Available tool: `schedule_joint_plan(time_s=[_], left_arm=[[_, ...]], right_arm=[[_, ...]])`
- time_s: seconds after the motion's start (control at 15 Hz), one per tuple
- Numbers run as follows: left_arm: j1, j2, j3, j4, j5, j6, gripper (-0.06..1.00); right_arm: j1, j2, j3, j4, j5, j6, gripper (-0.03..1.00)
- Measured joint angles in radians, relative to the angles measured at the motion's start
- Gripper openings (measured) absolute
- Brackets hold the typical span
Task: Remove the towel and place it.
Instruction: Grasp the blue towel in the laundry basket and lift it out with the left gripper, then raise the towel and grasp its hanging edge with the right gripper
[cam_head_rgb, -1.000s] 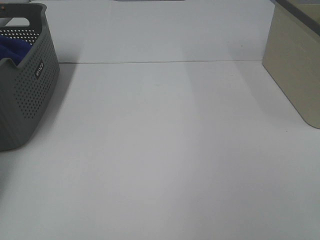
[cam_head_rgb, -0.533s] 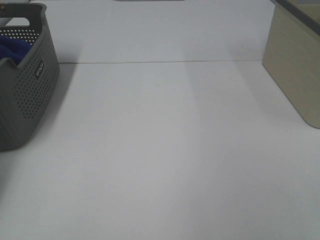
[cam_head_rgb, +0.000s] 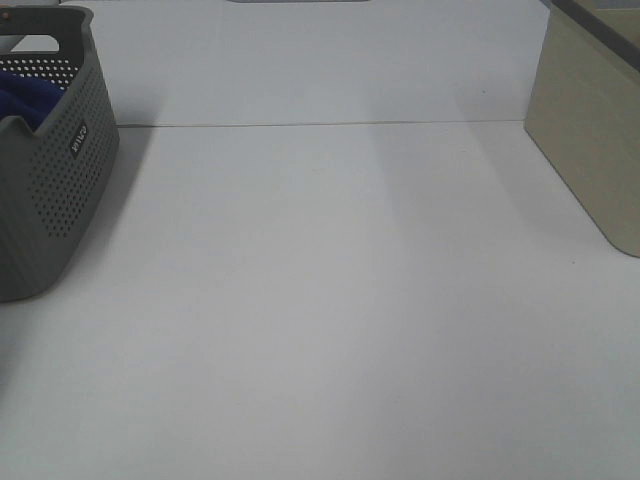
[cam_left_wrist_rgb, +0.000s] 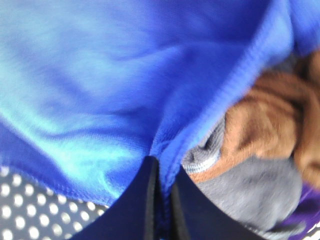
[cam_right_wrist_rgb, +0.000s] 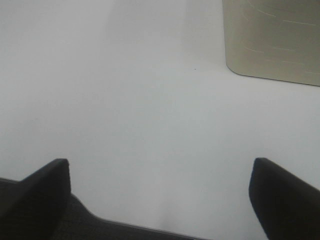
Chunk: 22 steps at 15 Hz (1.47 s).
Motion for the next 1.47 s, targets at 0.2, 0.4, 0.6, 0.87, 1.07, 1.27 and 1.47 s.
schedule_joint_plan(time_s=[0.2, 0.4, 0.6, 0.87, 1.07, 1.27, 1.47], left_arm=[[0.0, 0.0, 0.0, 0.0, 0.0, -0.075, 0.03], [-0.002, -0.009, 0.0, 0.0, 0.0, -0.08, 0.01], [-0.022, -0.088, 0.0, 0.006, 0.002, -0.106, 0.0], [-0.045, -0.207, 0.0, 0.008, 0.003, -0.207, 0.0], [-0.047, -0.323, 0.0, 0.009, 0.005, -0.292, 0.0], [-0.074, -0.436, 0.0, 0.01, 0.007, -0.33, 0.0], [-0.15, -0.521, 0.0, 0.006, 0.004, -0.333, 0.0]], right_arm=[[0.0, 0.0, 0.0, 0.0, 0.0, 0.0, 0.93], [0.0, 0.0, 0.0, 0.0, 0.0, 0.0, 0.93], [0.0, 0.0, 0.0, 0.0, 0.0, 0.0, 0.93], [0.0, 0.042, 0.0, 0.055, -0.001, 0.0, 0.93], [0.0, 0.133, 0.0, 0.147, -0.01, -0.005, 0.93], [0.0, 0.172, 0.0, 0.191, -0.028, -0.009, 0.93], [0.0, 0.174, 0.0, 0.202, -0.027, -0.026, 0.93]])
